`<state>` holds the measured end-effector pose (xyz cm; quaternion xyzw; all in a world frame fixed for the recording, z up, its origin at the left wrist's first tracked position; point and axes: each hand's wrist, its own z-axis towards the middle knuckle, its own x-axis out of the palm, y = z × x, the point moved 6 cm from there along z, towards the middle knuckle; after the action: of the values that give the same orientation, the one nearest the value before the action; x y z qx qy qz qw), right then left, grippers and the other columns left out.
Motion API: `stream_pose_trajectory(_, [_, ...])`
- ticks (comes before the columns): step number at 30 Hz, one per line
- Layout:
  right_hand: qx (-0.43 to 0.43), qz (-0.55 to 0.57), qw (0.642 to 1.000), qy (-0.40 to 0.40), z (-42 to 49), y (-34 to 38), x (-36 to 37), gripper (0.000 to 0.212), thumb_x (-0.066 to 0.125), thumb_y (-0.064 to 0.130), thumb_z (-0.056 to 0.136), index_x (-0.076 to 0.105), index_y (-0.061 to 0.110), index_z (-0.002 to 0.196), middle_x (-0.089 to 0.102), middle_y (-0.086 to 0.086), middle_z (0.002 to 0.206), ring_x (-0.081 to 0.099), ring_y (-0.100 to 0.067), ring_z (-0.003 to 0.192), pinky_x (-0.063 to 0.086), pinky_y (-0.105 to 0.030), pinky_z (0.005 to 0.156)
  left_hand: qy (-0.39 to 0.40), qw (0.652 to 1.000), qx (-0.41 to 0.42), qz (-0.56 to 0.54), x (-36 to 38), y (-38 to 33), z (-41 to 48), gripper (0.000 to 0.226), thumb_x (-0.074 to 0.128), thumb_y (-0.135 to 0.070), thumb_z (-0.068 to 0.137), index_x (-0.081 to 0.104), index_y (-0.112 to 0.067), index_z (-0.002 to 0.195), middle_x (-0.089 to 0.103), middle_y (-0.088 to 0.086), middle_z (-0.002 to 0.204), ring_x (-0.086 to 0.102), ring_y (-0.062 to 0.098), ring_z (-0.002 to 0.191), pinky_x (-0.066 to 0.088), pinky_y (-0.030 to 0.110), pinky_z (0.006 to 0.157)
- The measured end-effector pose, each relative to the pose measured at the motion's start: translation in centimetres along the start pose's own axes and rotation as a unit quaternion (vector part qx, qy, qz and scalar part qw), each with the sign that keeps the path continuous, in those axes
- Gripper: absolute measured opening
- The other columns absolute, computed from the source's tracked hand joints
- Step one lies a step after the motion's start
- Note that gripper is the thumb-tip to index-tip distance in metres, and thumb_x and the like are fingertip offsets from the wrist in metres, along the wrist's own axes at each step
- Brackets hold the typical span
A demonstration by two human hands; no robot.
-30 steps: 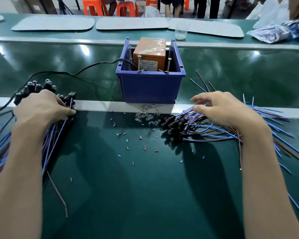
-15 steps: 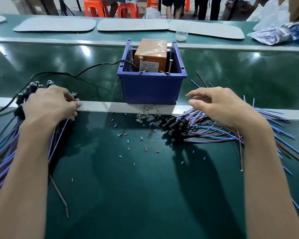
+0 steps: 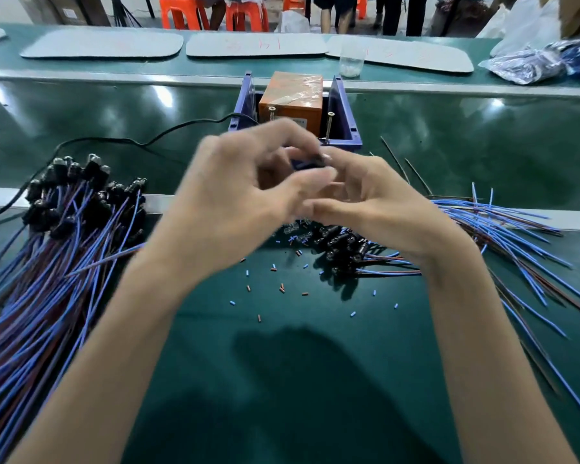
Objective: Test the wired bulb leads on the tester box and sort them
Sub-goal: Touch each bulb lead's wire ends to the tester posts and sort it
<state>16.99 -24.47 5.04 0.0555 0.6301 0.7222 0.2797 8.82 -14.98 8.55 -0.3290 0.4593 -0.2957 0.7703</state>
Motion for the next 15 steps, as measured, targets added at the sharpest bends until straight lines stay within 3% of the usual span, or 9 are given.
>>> stream_pose_trajectory(3, [-0.035,0.029,0.999,0.03,-0.3,0.5,0.2,0.03,0.054,-0.014,0.077,0.061,0.014,0.083,0.062,0.014,0.07,0.058,0.0,0.068,0.046,-0.013,0.067,0.045,0.996,0.002,-0.071,2.1,-0.6,-0.2,0.009,0.066,-0.028,0.082,0.066,-0.027,0.092,0.059,-0.003,0.059,0.058,0.026,0.058,0.054,0.035,0.061])
stream_pose_trajectory(5, [-0.037,0.04,0.998,0.022,-0.5,0.4,-0.2,0.016,0.052,-0.015,0.077,0.06,-0.004,0.083,0.064,0.011,0.07,0.059,-0.001,0.067,0.046,-0.012,0.067,0.059,0.99,-0.01,-0.129,2.6,-0.4,-0.2,0.014,0.066,-0.02,0.086,0.064,-0.021,0.099,0.059,-0.005,0.059,0.056,0.013,0.054,0.051,0.025,0.057])
stream_pose_trajectory(7, [-0.037,0.062,0.997,0.014,-0.8,0.5,-0.5,0.012,0.05,-0.016,0.083,0.059,-0.011,0.089,0.066,0.008,0.07,0.062,-0.002,0.068,0.048,-0.013,0.069,0.058,0.979,-0.034,-0.195,2.7,-0.1,-0.1,0.016,0.065,-0.018,0.087,0.059,-0.016,0.102,0.063,-0.005,0.061,0.054,0.007,0.051,0.046,0.017,0.053])
stream_pose_trajectory(10, [-0.044,0.084,0.995,-0.02,-0.9,0.7,-1.1,0.02,0.047,-0.012,0.089,0.061,0.002,0.085,0.067,0.008,0.069,0.065,-0.004,0.069,0.051,-0.016,0.072,0.049,0.962,-0.076,-0.257,2.6,0.3,0.0,0.02,0.064,-0.03,0.083,0.053,-0.013,0.083,0.065,-0.003,0.06,0.054,0.01,0.047,0.043,0.016,0.049])
stream_pose_trajectory(13, [-0.038,0.087,0.992,-0.086,-0.7,0.8,-2.0,0.013,0.053,0.0,0.09,0.064,0.005,0.096,0.069,-0.003,0.084,0.065,-0.01,0.078,0.053,-0.024,0.077,0.101,0.962,-0.145,-0.21,3.1,0.9,-0.1,0.038,0.051,-0.045,0.086,0.059,-0.021,0.057,0.072,0.0,0.065,0.062,0.012,0.05,0.045,0.014,0.05])
stream_pose_trajectory(15, [-0.04,0.088,0.988,-0.119,-0.7,1.0,-2.3,0.012,0.054,0.001,0.091,0.064,0.007,0.093,0.068,-0.01,0.091,0.064,-0.013,0.083,0.051,-0.023,0.077,0.132,0.954,-0.209,-0.169,3.6,1.7,-0.3,0.054,0.041,-0.049,0.094,0.067,-0.019,0.057,0.075,0.001,0.076,0.069,0.013,0.062,0.048,0.011,0.055])
